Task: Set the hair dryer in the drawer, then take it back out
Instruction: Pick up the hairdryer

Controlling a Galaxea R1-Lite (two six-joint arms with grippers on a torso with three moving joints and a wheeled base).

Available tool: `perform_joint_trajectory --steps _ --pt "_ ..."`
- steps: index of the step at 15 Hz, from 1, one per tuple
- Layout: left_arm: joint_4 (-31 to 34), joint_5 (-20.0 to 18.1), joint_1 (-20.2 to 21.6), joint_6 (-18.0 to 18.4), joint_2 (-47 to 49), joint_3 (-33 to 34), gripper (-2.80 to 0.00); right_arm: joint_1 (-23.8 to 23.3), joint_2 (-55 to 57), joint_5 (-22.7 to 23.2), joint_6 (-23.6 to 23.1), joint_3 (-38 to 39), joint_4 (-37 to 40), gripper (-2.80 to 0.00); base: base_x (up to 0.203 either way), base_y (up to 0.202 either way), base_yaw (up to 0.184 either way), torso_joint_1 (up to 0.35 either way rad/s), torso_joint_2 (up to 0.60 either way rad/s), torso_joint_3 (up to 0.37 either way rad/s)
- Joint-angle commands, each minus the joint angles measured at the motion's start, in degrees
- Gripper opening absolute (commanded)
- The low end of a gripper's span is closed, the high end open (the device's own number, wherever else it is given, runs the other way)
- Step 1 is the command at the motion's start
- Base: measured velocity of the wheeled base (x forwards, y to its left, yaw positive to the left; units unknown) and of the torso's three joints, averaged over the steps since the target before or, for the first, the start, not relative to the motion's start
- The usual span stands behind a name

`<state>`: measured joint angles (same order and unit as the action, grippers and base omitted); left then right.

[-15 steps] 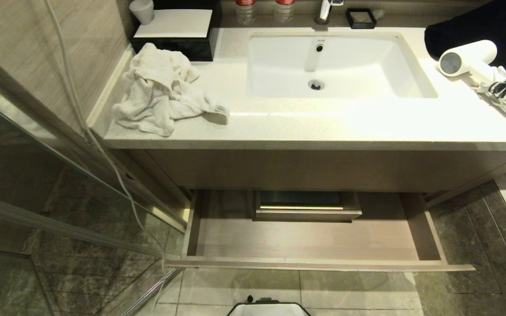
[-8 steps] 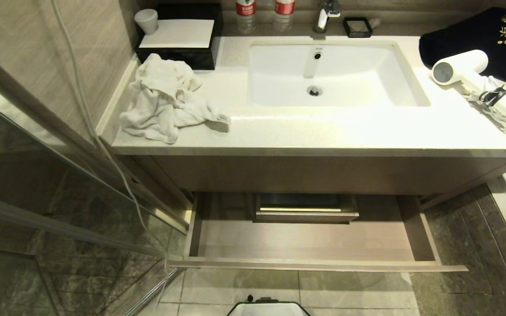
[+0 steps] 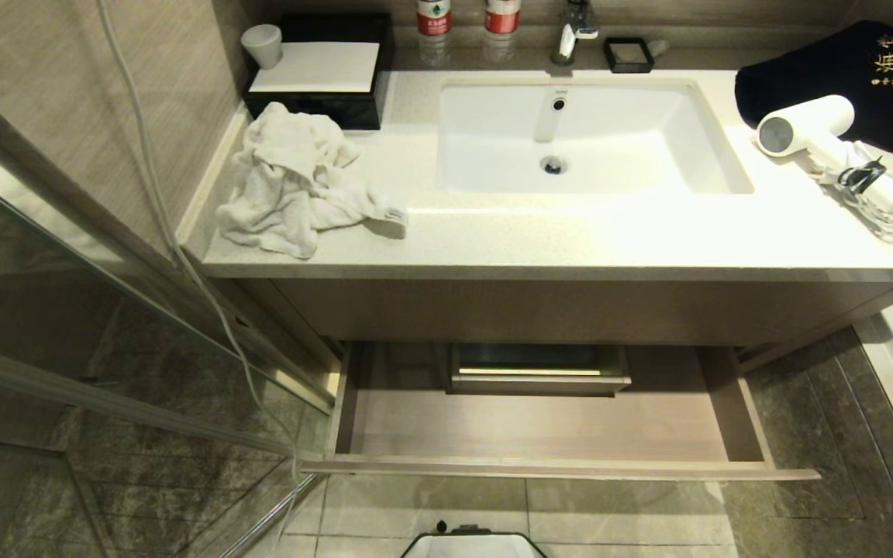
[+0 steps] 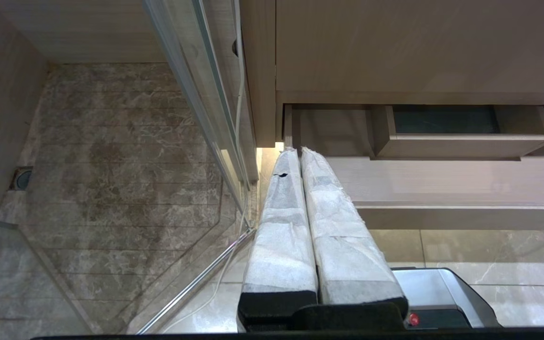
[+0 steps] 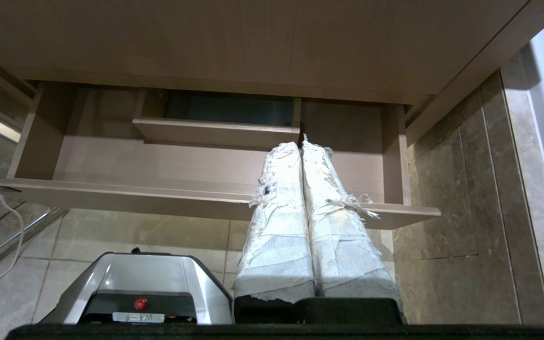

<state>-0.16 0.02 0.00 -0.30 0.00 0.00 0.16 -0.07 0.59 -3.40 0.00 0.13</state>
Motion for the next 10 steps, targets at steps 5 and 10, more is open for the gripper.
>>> perform_joint_trajectory --steps 5,10 --pt "-0.02 0.06 0.00 -0.05 0.09 0.00 -2.80 0.02 -0.01 0.12 -0.47 0.00 0.04 -2.80 0.000 0.000 0.000 0.135 0.00 0.121" --pt "-0.02 0.06 0.00 -0.05 0.08 0.00 -2.80 0.02 -0.01 0.12 -0.72 0.00 0.04 -2.80 0.000 0.000 0.000 0.268 -0.06 0.211"
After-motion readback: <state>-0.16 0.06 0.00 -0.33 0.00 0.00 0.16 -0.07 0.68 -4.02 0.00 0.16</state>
